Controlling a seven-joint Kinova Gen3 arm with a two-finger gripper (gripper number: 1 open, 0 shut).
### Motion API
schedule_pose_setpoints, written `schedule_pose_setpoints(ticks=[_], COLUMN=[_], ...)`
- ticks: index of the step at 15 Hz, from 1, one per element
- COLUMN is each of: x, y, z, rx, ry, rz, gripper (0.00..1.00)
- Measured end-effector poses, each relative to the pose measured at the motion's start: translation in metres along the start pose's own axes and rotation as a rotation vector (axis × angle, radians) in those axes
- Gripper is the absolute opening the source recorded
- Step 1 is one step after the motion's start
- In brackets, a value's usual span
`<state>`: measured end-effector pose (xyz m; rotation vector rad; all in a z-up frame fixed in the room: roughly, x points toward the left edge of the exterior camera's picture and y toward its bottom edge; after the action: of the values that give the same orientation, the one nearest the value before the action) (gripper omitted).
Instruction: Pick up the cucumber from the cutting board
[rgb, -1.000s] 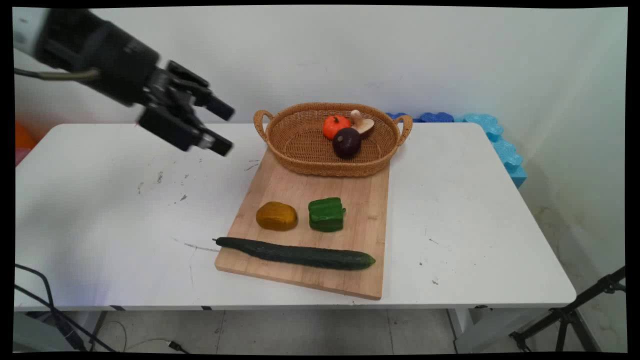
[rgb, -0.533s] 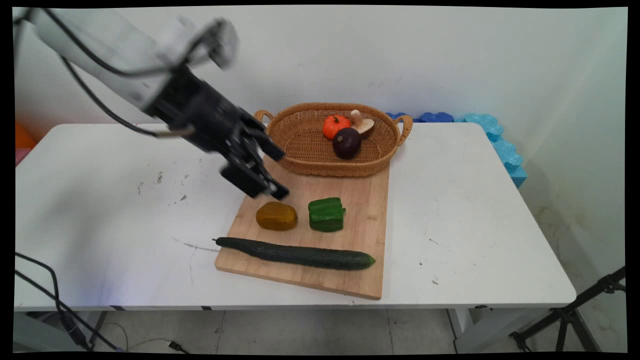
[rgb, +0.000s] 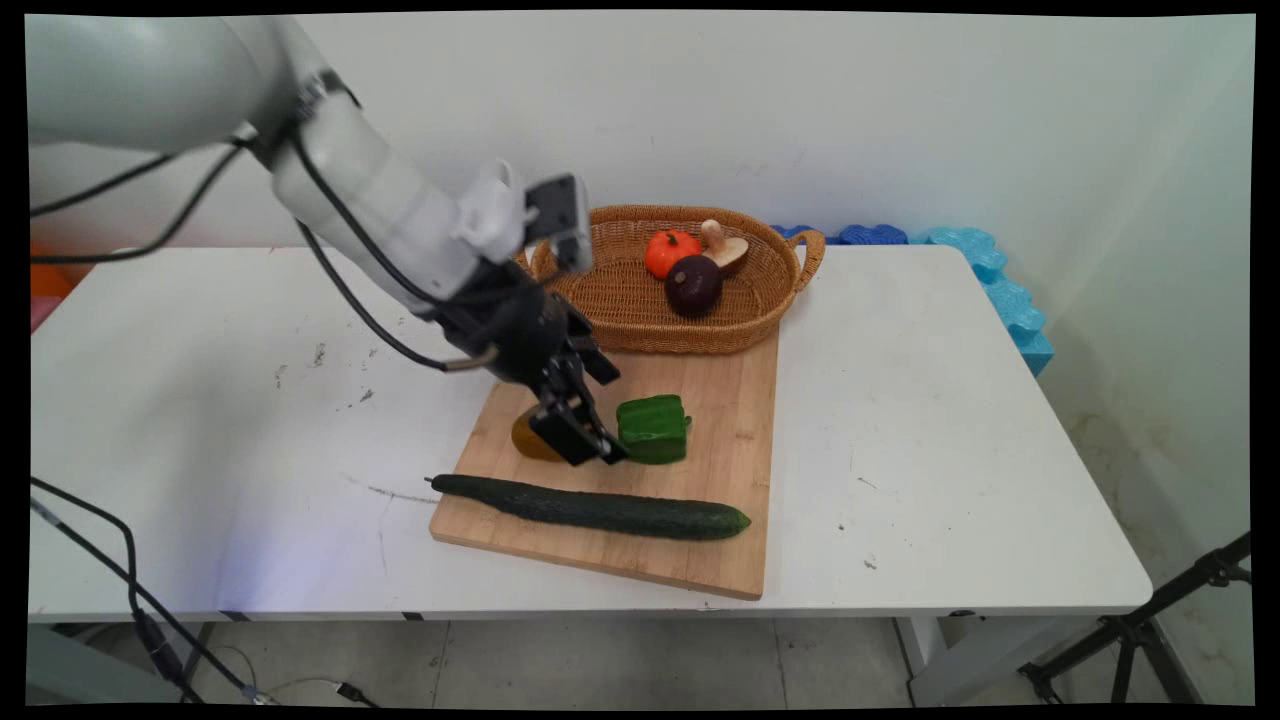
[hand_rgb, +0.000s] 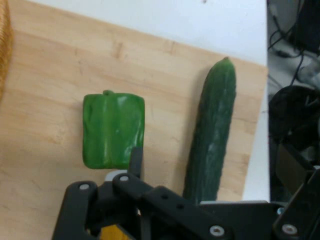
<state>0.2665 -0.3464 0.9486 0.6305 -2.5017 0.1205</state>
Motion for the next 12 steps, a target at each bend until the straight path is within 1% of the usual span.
schedule_pose_setpoints(ticks=[4, 8, 12], x=[-0.001, -0.005, -0.010], y=[-0.001, 0.003, 0.007], z=[0.030, 0.060, 0.081], rx=[0.010, 0.008, 0.005], ry=[-0.038, -0.082, -0.118], rz=[0.013, 0.031, 0.045], gripper=[1.00, 1.00, 1.00])
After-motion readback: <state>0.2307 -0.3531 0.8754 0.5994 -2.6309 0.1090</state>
